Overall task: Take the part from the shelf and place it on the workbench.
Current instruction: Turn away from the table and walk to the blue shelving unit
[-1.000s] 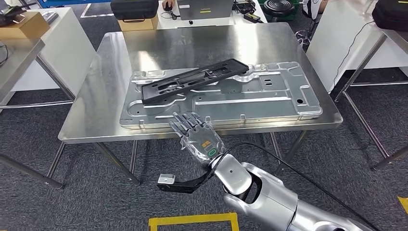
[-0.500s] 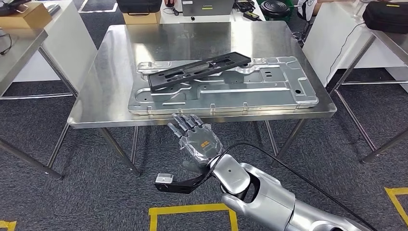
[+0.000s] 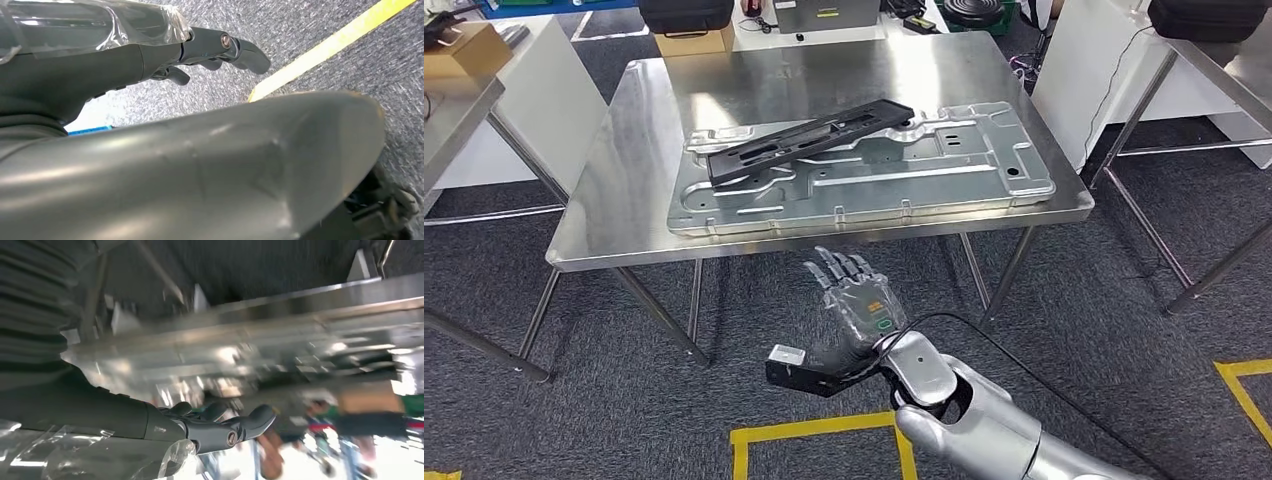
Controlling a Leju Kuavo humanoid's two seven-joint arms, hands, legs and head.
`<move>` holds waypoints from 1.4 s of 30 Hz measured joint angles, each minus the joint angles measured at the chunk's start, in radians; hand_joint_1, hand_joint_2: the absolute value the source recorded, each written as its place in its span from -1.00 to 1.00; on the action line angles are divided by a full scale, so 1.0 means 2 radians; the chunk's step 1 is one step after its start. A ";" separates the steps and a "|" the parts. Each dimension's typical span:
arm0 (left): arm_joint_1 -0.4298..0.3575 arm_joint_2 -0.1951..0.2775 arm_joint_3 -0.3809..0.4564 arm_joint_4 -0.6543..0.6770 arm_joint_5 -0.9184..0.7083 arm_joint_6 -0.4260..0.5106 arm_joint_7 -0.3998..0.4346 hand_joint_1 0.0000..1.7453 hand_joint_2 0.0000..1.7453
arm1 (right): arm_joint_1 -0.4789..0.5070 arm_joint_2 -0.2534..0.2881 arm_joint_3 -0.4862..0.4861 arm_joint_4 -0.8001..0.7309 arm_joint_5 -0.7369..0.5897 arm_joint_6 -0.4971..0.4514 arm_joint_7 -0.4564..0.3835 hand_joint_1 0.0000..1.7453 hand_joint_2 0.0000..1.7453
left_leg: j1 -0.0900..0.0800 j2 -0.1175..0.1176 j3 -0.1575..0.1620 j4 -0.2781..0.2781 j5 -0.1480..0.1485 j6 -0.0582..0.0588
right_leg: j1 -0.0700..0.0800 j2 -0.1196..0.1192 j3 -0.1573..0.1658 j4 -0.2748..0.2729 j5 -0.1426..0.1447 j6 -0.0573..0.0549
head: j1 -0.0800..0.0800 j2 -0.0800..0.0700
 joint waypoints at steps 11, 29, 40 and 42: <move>0.012 0.000 0.000 0.001 0.011 0.010 -0.002 -1.00 -1.00 | 0.127 -0.013 -0.095 0.204 -0.174 -0.094 -0.039 -1.00 1.00 | 0.043 0.019 0.031 -0.023 -0.001 -0.046 | -0.025 -0.017 -0.024 0.013 0.020 0.048 | 0.013 0.000; 0.023 -0.001 0.012 0.002 0.034 0.020 0.001 -1.00 -1.00 | 0.276 0.003 -0.264 0.473 -0.422 -0.072 -0.020 -1.00 1.00 | 0.025 -0.057 0.052 0.005 -0.059 -0.031 | -0.018 0.086 -0.046 -0.011 0.058 0.023 | 0.035 0.000; 0.024 -0.002 0.012 0.002 0.033 0.025 -0.005 -1.00 -1.00 | 0.282 0.014 -0.304 0.507 -0.446 -0.085 -0.040 -1.00 1.00 | 0.007 -0.001 0.046 0.010 -0.050 -0.005 | -0.011 0.017 -0.128 0.183 -0.038 0.016 | 0.035 0.000; 0.023 -0.002 0.012 0.002 0.033 0.024 -0.004 -1.00 -1.00 | 0.283 0.015 -0.310 0.511 -0.448 -0.085 -0.039 -1.00 1.00 | 0.004 0.009 0.049 0.010 -0.052 -0.005 | -0.009 0.009 -0.105 0.151 -0.024 0.012 | 0.034 0.000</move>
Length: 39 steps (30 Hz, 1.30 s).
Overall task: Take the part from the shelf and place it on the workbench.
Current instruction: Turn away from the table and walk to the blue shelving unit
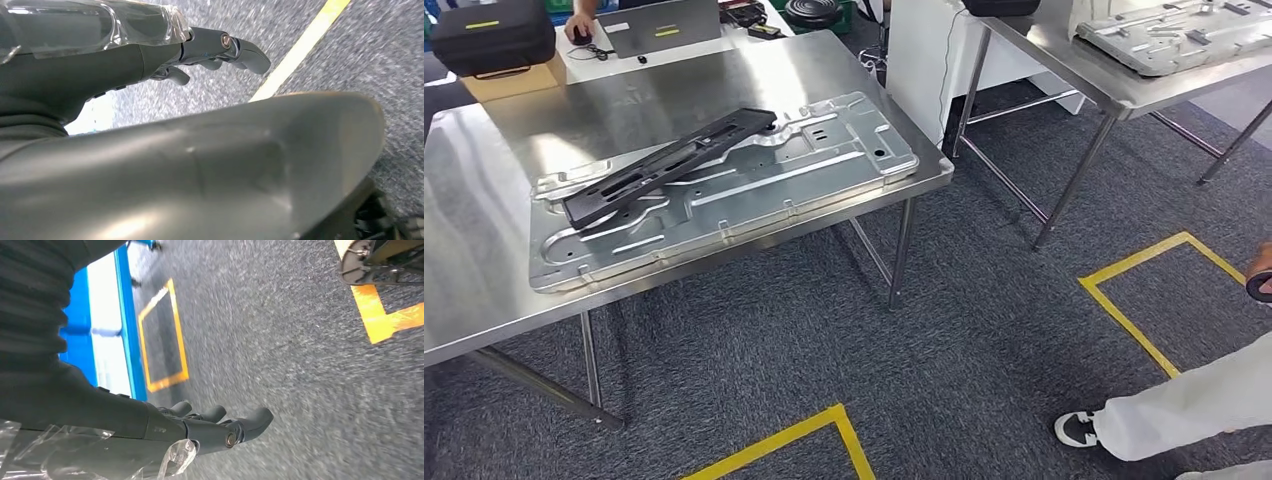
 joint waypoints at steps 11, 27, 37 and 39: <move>-0.004 0.002 -0.001 0.000 -0.009 -0.010 0.025 -1.00 -1.00 | -0.004 0.009 -0.032 0.022 -0.016 -0.010 -0.001 -1.00 1.00 | -0.002 -0.024 -0.053 0.136 -0.085 -0.023 | 0.008 0.010 0.074 -0.130 0.031 -0.029 | -0.003 0.000; -0.002 0.010 0.002 0.000 0.015 0.041 0.008 -1.00 -1.00 | -0.003 0.021 -0.034 0.033 -0.018 -0.005 -0.002 -1.00 1.00 | -0.006 -0.017 -0.025 0.012 0.014 0.006 | 0.010 0.010 -0.001 0.022 -0.037 -0.004 | -0.003 0.000; -0.005 0.014 0.013 0.000 0.021 0.047 0.031 -1.00 -1.00 | -0.004 0.026 -0.036 0.033 -0.037 -0.007 -0.009 -1.00 1.00 | -0.008 0.023 -0.018 0.016 -0.003 -0.014 | 0.015 -0.014 0.084 -0.126 0.018 -0.023 | -0.006 0.000; -0.005 0.015 0.013 0.000 0.021 0.051 0.020 -1.00 -1.00 | -0.004 0.027 -0.037 0.034 -0.038 -0.005 -0.011 -1.00 1.00 | -0.005 0.001 -0.032 0.052 -0.026 -0.019 | 0.012 -0.003 0.083 -0.128 0.021 -0.029 | -0.007 0.000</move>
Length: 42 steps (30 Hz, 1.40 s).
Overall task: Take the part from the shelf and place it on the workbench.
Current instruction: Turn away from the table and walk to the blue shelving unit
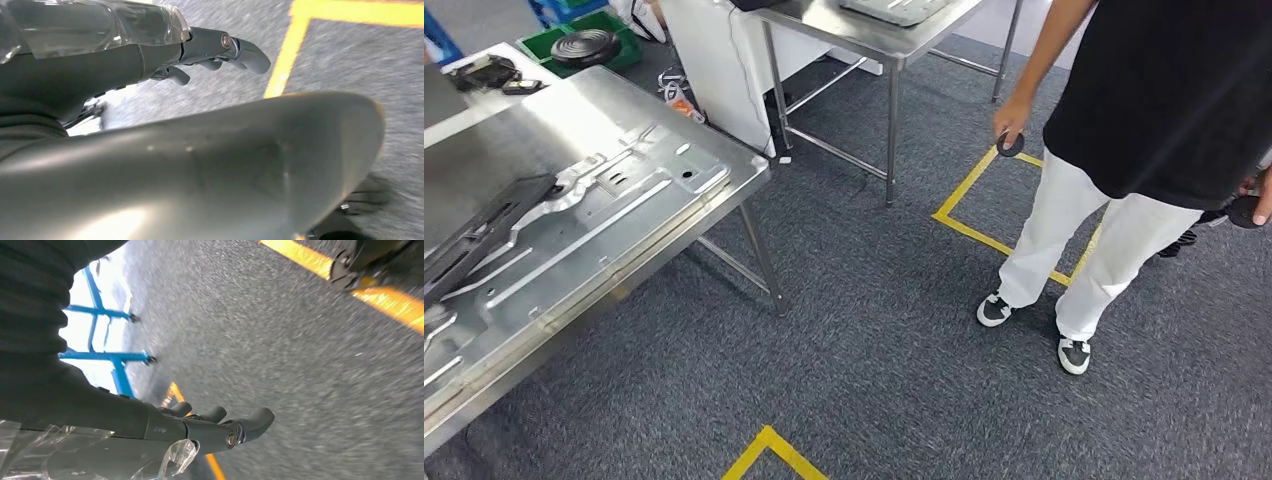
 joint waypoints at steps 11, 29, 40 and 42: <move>0.001 0.005 0.002 0.000 -0.008 0.005 -0.026 -1.00 -1.00 | 0.000 0.008 -0.001 0.004 -0.015 0.000 0.002 -1.00 1.00 | 0.003 -0.069 -0.008 -0.033 0.043 0.005 | 0.000 0.070 -0.003 0.000 0.007 0.008 | -0.002 0.000; -0.002 0.009 -0.001 0.000 -0.021 0.002 -0.001 -1.00 -1.00 | 0.000 0.010 -0.009 0.008 -0.022 -0.001 0.005 -1.00 1.00 | 0.003 0.016 -0.003 -0.029 0.035 0.000 | -0.001 -0.006 0.013 -0.001 -0.011 0.007 | -0.003 0.000; 0.001 0.008 -0.003 0.000 -0.028 0.002 -0.009 -1.00 -1.00 | -0.001 0.011 -0.009 0.009 -0.026 -0.001 0.008 -1.00 1.00 | 0.012 -0.063 -0.015 -0.022 0.043 -0.004 | -0.002 0.065 0.009 -0.002 -0.003 0.007 | -0.004 0.000; 0.000 0.008 -0.003 0.000 -0.028 0.001 -0.009 -1.00 -1.00 | -0.001 0.011 -0.009 0.009 -0.026 -0.001 0.008 -1.00 1.00 | 0.010 -0.063 -0.013 -0.031 0.046 0.000 | -0.002 0.074 0.006 -0.003 -0.001 0.013 | -0.005 0.000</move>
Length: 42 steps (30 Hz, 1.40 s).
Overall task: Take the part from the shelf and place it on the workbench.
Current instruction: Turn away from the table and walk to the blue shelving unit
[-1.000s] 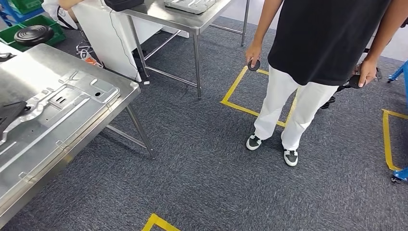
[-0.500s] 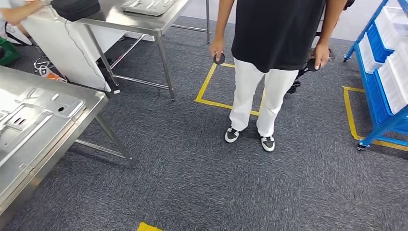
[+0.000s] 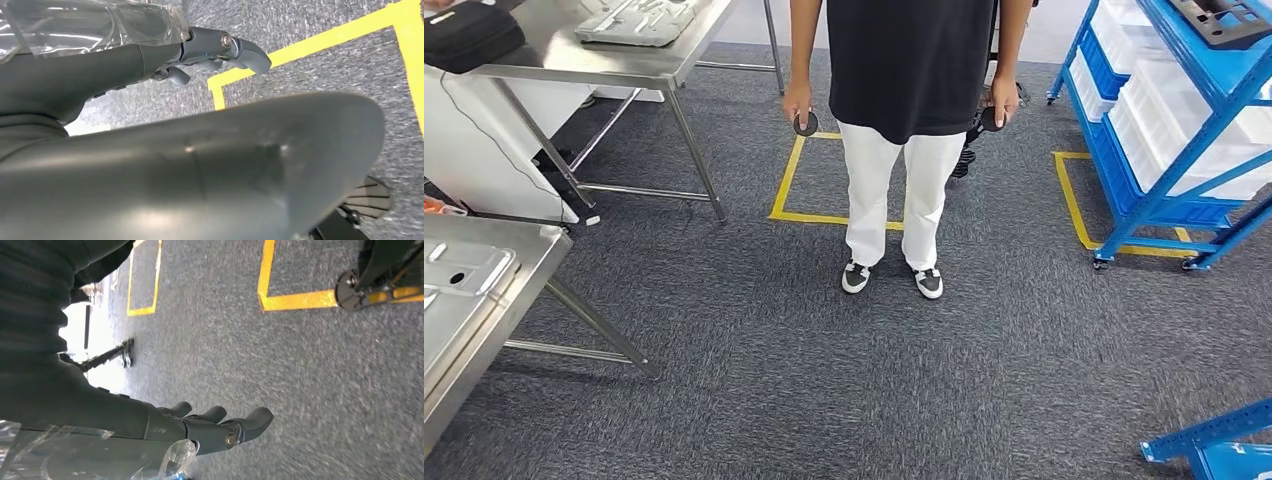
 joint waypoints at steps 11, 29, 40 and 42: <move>0.000 0.000 0.000 0.000 0.008 -0.006 0.004 -1.00 -1.00 | 0.000 -0.001 0.000 0.002 -0.006 0.000 0.001 -1.00 1.00 | -0.007 0.070 0.001 -0.004 0.004 0.018 | -0.001 -0.079 -0.024 0.075 -0.037 0.009 | 0.001 0.000; 0.000 0.000 0.000 0.000 0.011 -0.015 0.004 -1.00 -1.00 | -0.001 -0.001 -0.005 0.004 -0.014 0.000 0.005 -1.00 1.00 | -0.006 -0.007 -0.005 0.005 0.004 0.007 | 0.003 -0.007 0.007 0.003 -0.008 -0.010 | -0.013 0.000; 0.001 -0.001 0.000 0.000 0.011 -0.015 -0.004 -1.00 -1.00 | 0.000 -0.002 -0.008 0.006 -0.017 -0.002 0.004 -1.00 1.00 | -0.006 0.059 0.002 -0.012 0.010 0.019 | -0.002 -0.066 -0.057 0.128 -0.059 0.013 | -0.011 0.000; 0.000 -0.001 0.000 0.000 0.011 -0.015 -0.005 -1.00 -1.00 | 0.000 -0.002 -0.008 0.006 -0.017 -0.002 0.004 -1.00 1.00 | -0.006 0.069 0.005 -0.012 0.007 0.015 | -0.003 -0.083 -0.017 0.053 -0.028 0.014 | -0.011 0.000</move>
